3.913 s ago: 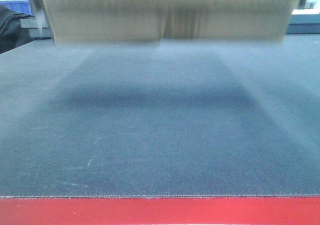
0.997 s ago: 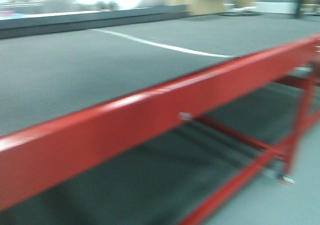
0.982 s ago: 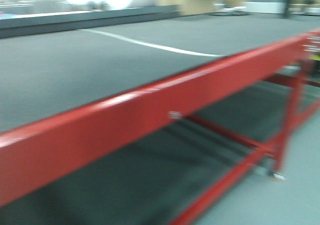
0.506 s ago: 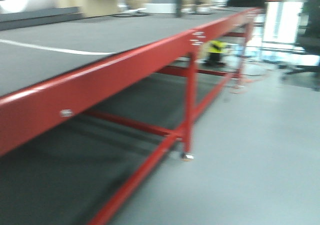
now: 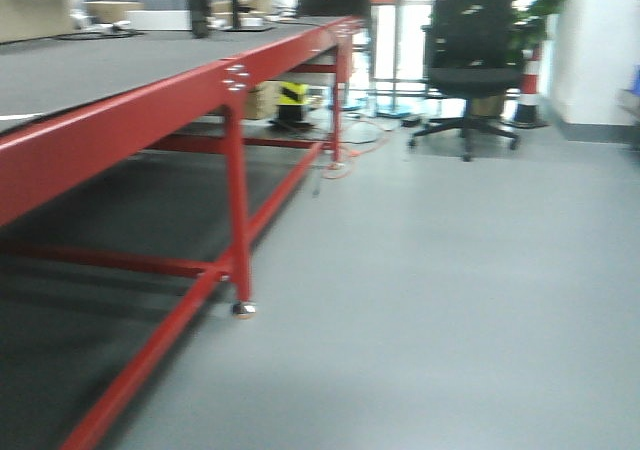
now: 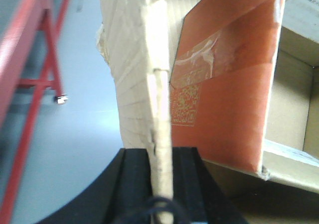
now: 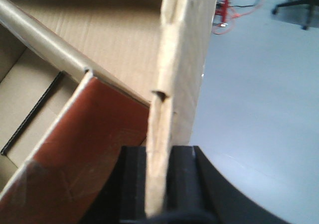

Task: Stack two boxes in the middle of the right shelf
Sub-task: 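Drive the base away from the table carrying the boxes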

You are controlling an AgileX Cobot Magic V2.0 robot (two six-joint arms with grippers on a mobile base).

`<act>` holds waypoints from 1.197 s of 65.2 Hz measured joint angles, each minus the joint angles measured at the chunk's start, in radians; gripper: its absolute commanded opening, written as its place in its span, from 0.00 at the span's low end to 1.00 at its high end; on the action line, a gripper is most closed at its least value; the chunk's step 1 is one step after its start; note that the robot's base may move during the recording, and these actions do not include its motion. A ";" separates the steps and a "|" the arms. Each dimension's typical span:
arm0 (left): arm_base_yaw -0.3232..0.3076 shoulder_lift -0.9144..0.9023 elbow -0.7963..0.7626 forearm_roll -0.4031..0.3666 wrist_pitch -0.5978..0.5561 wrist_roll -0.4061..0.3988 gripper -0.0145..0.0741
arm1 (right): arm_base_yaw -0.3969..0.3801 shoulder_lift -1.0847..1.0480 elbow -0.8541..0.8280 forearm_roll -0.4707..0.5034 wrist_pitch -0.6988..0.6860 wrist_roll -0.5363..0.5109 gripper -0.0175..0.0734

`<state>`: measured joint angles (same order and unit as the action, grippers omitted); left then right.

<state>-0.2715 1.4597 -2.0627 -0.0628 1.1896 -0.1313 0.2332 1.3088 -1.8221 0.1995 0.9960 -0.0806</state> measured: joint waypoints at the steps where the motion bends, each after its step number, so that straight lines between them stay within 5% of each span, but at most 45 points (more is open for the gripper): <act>1: 0.000 0.000 0.000 0.000 0.000 0.000 0.04 | 0.000 0.000 0.000 0.000 0.000 0.000 0.02; 78: 0.000 0.000 0.000 0.000 0.000 0.000 0.04 | 0.000 0.000 0.000 0.000 0.000 0.000 0.02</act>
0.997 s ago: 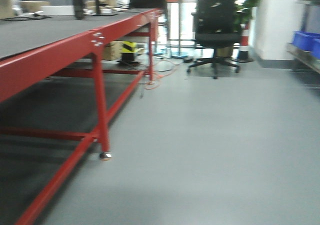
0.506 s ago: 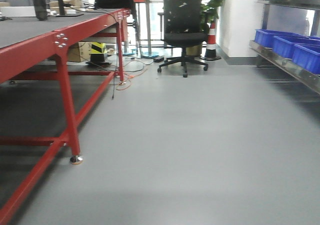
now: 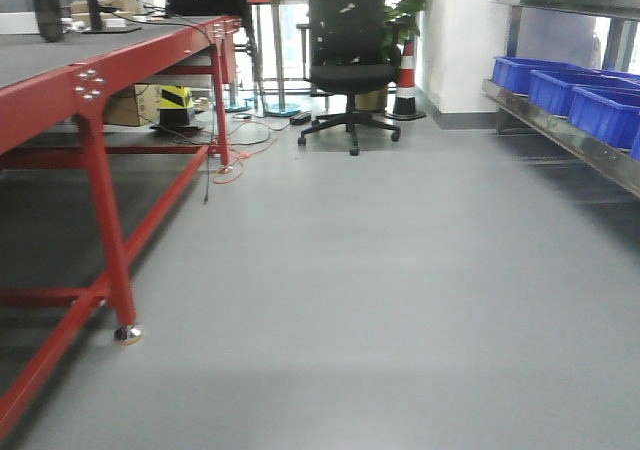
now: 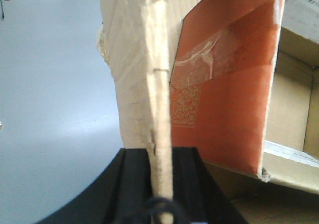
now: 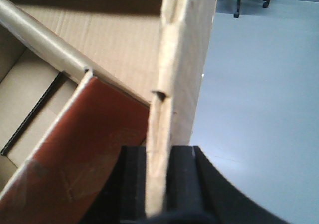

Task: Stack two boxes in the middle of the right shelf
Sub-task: 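Drive the base away from the table carrying the boxes, then turn and drive the base toward the steel shelf with blue bins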

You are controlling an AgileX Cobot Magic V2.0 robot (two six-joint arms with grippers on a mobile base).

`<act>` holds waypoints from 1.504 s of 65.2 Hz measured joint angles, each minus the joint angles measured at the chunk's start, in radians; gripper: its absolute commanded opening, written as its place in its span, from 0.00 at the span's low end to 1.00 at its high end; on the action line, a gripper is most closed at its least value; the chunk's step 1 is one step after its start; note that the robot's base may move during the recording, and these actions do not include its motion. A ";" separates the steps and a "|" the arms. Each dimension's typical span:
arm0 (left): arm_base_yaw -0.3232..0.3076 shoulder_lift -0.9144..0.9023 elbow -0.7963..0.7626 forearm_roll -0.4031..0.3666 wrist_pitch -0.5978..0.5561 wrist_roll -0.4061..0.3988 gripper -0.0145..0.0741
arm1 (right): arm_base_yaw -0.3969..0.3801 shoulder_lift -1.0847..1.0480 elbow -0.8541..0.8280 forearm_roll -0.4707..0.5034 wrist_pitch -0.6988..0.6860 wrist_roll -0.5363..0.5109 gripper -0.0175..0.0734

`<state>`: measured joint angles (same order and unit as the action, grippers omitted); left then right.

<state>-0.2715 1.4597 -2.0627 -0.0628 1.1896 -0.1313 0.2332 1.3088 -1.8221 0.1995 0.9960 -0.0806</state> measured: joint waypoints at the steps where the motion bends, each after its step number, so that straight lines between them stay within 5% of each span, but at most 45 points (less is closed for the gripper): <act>1: 0.000 0.000 0.000 0.000 0.000 0.000 0.04 | 0.000 0.000 0.000 0.000 0.000 0.000 0.02; 98: 0.000 0.000 0.000 0.000 0.000 0.000 0.04 | 0.000 0.000 0.000 0.000 0.000 0.000 0.02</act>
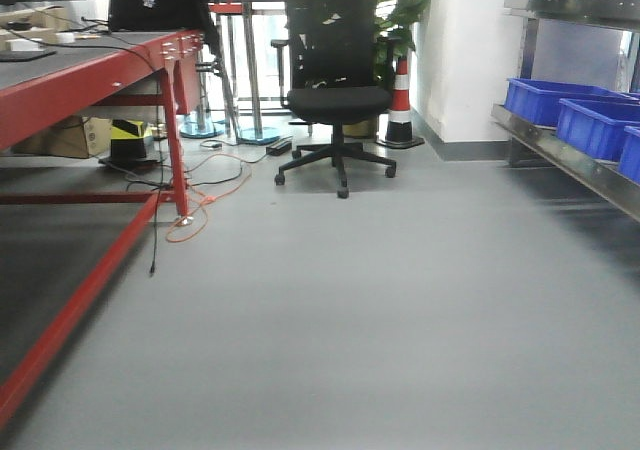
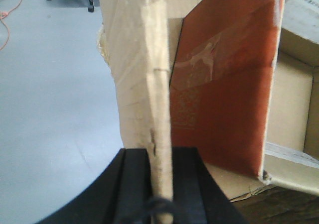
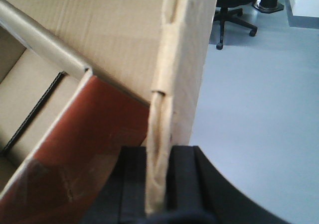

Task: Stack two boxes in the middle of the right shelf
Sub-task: 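Turn and drive the base toward the steel shelf with blue bins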

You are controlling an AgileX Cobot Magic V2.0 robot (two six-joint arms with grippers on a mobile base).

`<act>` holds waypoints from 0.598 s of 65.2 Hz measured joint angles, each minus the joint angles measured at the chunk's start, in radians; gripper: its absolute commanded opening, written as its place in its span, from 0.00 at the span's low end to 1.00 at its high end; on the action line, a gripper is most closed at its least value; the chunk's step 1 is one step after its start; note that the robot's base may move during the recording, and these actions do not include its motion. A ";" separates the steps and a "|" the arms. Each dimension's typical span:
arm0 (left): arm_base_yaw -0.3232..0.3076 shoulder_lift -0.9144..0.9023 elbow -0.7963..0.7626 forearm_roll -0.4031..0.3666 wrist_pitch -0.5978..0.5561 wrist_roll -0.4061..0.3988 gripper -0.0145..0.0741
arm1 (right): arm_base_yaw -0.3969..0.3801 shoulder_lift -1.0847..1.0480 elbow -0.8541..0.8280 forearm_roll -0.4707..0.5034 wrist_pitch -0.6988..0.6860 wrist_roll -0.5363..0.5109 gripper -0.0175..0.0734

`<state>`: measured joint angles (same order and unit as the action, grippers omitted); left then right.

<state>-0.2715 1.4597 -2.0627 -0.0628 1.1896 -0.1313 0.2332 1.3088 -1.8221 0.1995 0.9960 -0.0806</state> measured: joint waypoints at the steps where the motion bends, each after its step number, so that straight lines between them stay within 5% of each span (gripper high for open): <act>1: 0.000 0.000 0.000 0.000 0.000 0.000 0.04 | 0.000 0.000 0.000 0.000 0.000 0.000 0.02; 39: 0.000 0.000 0.000 0.002 0.000 0.000 0.04 | 0.000 0.000 0.000 0.000 0.000 0.000 0.02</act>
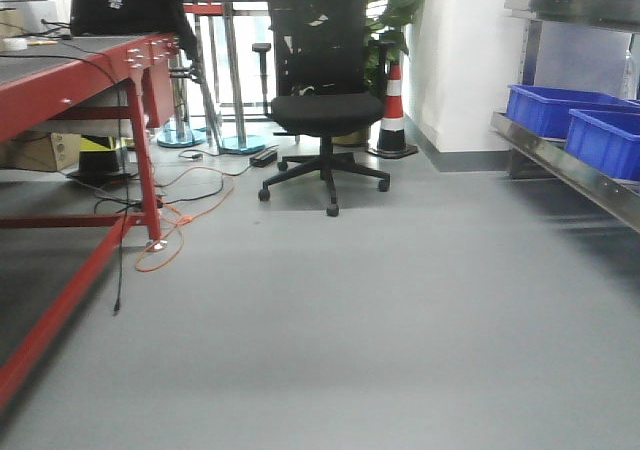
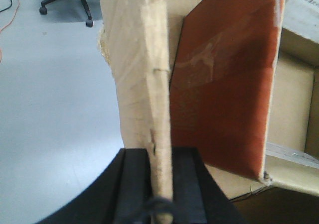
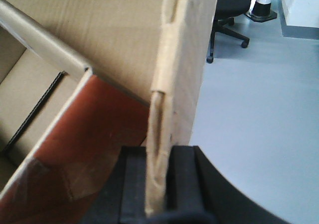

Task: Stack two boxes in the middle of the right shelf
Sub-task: 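Turn and drive the base toward the steel shelf with blue bins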

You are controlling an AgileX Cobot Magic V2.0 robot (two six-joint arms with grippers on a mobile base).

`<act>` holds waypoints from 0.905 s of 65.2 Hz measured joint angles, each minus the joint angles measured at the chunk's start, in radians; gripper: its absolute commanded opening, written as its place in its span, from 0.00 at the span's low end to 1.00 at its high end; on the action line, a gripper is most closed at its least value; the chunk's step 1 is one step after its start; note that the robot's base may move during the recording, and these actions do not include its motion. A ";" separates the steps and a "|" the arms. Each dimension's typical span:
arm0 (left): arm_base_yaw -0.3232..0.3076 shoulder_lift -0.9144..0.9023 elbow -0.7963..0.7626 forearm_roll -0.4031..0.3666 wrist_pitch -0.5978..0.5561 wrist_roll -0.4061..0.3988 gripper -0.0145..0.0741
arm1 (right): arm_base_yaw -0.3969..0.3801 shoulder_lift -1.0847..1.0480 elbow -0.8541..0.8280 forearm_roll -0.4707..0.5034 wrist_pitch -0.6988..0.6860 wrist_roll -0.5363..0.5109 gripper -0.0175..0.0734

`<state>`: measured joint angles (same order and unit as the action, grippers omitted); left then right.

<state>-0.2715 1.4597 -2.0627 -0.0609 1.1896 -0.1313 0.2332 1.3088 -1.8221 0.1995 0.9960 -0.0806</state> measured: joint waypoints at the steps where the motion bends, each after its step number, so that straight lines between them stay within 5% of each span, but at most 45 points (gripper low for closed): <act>1: 0.000 0.000 0.000 0.002 0.000 0.000 0.04 | 0.000 0.000 0.000 0.000 0.000 0.000 0.02; 59: 0.000 0.000 0.000 0.005 0.000 0.000 0.04 | 0.000 0.000 0.000 0.000 -0.002 0.000 0.02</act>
<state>-0.2715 1.4597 -2.0627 -0.0556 1.1896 -0.1313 0.2332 1.3088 -1.8221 0.1995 0.9941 -0.0806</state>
